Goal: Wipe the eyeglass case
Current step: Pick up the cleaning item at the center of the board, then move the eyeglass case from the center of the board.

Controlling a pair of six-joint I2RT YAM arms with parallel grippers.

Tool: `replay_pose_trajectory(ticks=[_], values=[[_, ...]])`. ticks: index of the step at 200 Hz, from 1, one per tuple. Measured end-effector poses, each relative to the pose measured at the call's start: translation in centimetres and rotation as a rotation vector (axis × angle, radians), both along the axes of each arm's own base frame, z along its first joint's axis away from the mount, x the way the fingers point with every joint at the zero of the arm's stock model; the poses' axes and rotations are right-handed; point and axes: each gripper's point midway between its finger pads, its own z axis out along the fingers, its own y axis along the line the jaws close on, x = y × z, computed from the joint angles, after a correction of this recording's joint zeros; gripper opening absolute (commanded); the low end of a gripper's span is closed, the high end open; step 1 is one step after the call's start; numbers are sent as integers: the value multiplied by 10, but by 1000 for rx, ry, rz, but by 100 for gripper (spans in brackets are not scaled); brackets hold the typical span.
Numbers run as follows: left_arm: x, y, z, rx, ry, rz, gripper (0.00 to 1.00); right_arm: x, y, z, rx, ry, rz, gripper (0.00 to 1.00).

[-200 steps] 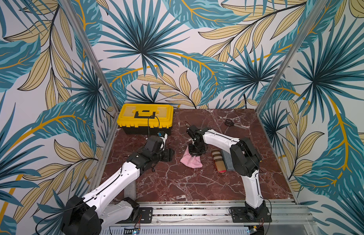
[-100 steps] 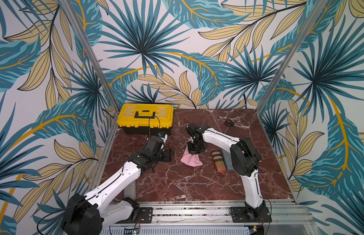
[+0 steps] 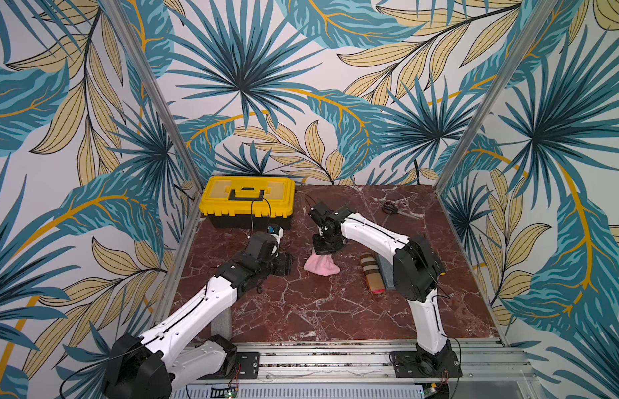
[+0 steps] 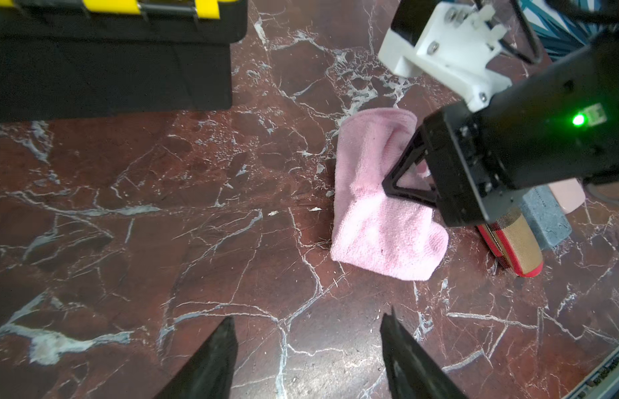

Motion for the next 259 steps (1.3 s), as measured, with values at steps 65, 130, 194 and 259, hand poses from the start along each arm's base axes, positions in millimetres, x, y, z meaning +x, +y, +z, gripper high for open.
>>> replay_pose_trajectory(ticks=[65,130,194,259], values=[[-30,74,-18,92,152,420,77,-32,17,-27,-25,20,74,0],[-81,162,-39,213,332,848,98,-37,-4,-28,18,46,41,0],[-86,193,-77,206,521,982,100,-40,1,-21,51,43,57,0],[-83,178,-114,224,692,886,100,-39,6,-14,71,47,66,0]])
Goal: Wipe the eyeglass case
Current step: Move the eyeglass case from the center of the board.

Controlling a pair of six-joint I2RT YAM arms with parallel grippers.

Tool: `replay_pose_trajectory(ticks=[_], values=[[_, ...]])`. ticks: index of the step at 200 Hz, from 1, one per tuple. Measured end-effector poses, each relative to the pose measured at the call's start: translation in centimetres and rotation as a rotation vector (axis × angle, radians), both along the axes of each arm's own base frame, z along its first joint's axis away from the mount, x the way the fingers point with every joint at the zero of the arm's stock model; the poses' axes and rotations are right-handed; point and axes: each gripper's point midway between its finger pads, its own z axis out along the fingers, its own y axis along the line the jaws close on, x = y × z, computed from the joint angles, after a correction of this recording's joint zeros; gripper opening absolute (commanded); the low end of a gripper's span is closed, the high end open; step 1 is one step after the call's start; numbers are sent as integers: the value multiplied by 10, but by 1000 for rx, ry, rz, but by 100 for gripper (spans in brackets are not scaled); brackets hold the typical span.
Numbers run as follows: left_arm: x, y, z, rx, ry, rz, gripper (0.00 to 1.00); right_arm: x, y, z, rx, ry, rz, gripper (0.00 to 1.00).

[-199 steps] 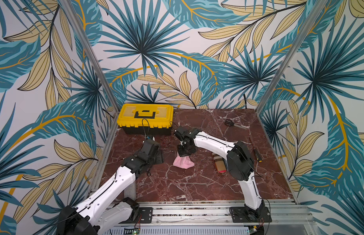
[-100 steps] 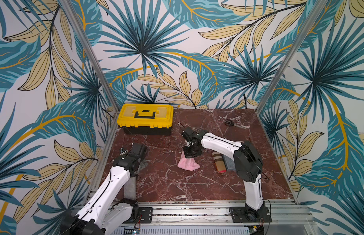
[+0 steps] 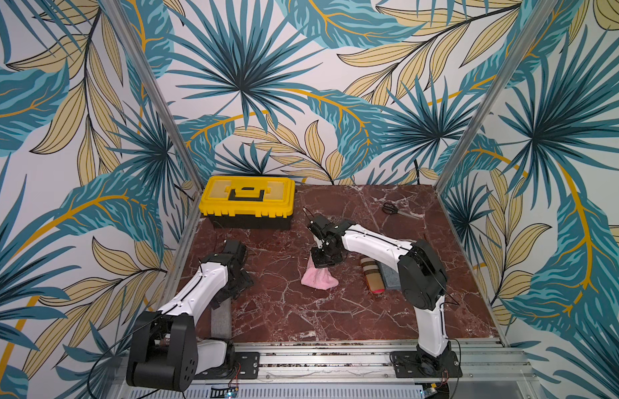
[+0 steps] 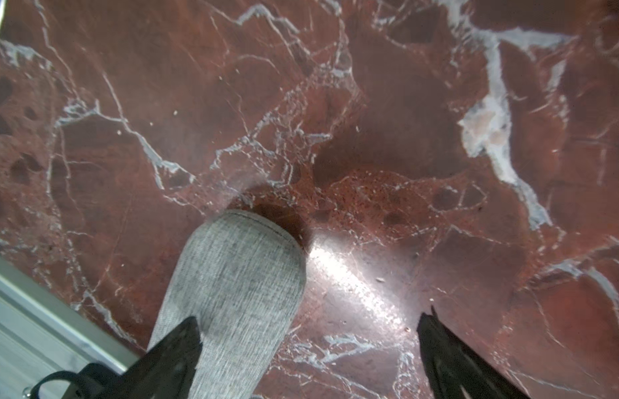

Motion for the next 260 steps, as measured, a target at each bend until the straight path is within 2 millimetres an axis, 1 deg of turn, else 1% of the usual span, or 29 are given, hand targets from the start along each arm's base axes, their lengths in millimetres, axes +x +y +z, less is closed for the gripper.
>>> replay_pose_trajectory(ticks=[28,60,100,123,159,193,241,260], values=[[-10,9,3,47,32,33,100,4,4,9,14,-16,10,0],[-14,12,8,61,24,66,100,4,5,10,17,-14,11,0],[-16,6,0,27,44,88,100,7,8,14,28,-21,11,0],[-24,5,-8,21,65,106,100,7,7,14,28,-20,9,0],[-28,7,-7,27,54,121,100,10,8,14,31,-20,6,0],[-31,7,-6,22,34,146,96,11,11,13,37,-12,8,0],[-27,-3,-3,-39,-3,173,95,10,13,10,44,0,11,0],[-21,-14,0,-79,-6,172,95,10,13,10,44,0,12,0]])
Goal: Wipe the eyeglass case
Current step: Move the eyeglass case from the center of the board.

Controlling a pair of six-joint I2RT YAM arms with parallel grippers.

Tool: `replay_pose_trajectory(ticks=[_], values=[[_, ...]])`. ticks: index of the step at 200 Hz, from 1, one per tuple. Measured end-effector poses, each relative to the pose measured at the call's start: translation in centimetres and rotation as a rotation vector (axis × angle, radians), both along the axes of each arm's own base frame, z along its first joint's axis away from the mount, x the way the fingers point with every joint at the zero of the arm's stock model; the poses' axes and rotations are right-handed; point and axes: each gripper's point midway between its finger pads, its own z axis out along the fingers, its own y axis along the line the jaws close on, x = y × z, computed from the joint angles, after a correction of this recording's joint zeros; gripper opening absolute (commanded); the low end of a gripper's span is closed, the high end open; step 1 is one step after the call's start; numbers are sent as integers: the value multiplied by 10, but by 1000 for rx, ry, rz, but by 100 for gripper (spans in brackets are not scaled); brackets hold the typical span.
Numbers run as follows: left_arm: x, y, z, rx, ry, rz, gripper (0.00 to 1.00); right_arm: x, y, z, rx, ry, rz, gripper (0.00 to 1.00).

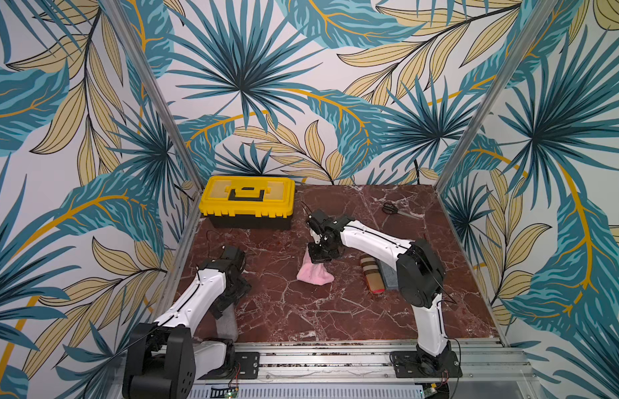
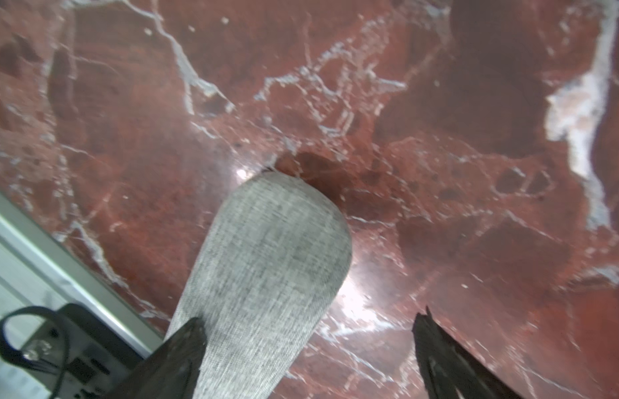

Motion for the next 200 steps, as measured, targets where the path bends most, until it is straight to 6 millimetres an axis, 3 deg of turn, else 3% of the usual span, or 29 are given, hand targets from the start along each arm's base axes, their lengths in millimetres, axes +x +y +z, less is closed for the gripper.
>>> replay_pose_trajectory(ticks=[33,65,138,200], values=[[12,-12,12,-20,-30,-19,99,0,0,0,1,-1,0,0],[2,-4,13,24,7,-5,100,0,1,0,3,1,0,0],[-23,1,-13,49,106,-27,100,-1,2,1,9,6,3,0],[-13,-15,-17,-15,64,-55,83,-2,2,1,12,9,4,0]])
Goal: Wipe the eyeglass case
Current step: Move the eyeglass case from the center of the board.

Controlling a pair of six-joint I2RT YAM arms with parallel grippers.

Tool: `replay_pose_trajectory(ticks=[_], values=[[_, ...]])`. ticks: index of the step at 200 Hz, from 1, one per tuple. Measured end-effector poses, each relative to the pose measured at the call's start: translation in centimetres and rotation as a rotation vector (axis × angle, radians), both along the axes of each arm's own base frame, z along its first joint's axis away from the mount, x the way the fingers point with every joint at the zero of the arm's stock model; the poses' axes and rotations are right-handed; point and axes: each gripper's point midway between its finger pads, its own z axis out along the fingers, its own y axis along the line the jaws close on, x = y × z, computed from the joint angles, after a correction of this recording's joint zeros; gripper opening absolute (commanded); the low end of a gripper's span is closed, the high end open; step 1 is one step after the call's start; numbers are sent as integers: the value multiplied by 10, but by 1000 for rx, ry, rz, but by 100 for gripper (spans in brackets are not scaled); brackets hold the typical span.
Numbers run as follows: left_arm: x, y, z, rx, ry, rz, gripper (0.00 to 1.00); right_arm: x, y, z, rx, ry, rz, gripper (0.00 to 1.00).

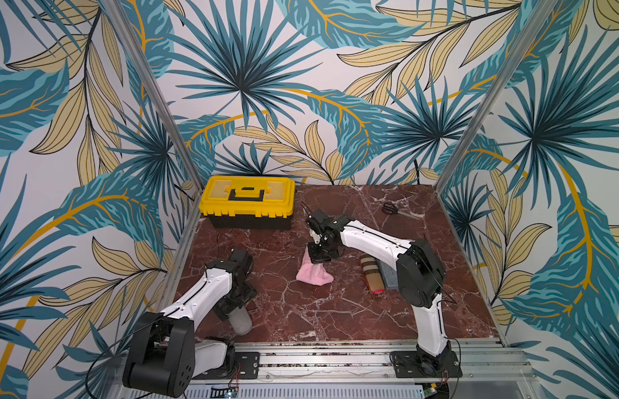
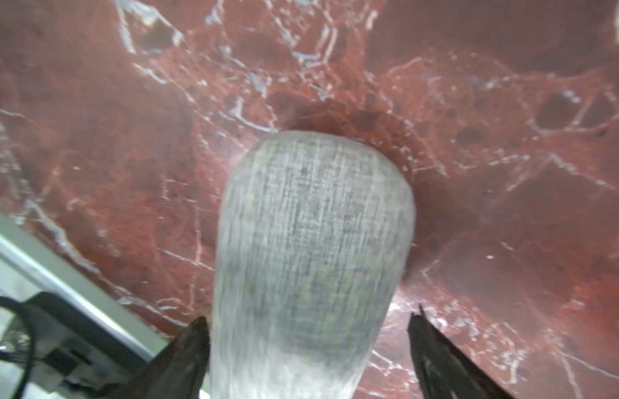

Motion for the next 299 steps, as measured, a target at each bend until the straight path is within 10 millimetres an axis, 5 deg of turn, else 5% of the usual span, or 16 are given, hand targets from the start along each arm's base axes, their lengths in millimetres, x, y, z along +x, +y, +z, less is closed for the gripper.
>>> replay_pose_trajectory(ticks=[81,126,158,186,206,224,250,299], values=[[8,-7,-2,-20,-28,-37,61,-1,-5,-2,-19,6,-5,0],[22,-18,-2,-34,-67,-137,58,-5,-32,-23,-79,46,-41,0],[68,-57,4,-83,-99,-340,63,-15,-66,-25,-145,53,-71,0],[122,-112,12,-112,-165,-598,67,-32,-95,-9,-200,32,-80,0],[141,-154,8,-115,-179,-791,75,-42,-109,-6,-230,27,-82,2],[141,-181,-2,-92,-162,-955,82,-47,-115,-13,-260,49,-81,10],[128,-195,-5,-61,-144,-1084,89,-50,-119,-28,-289,88,-89,26],[108,-178,25,-51,-290,-1083,93,-54,-119,-34,-298,114,-99,33]])
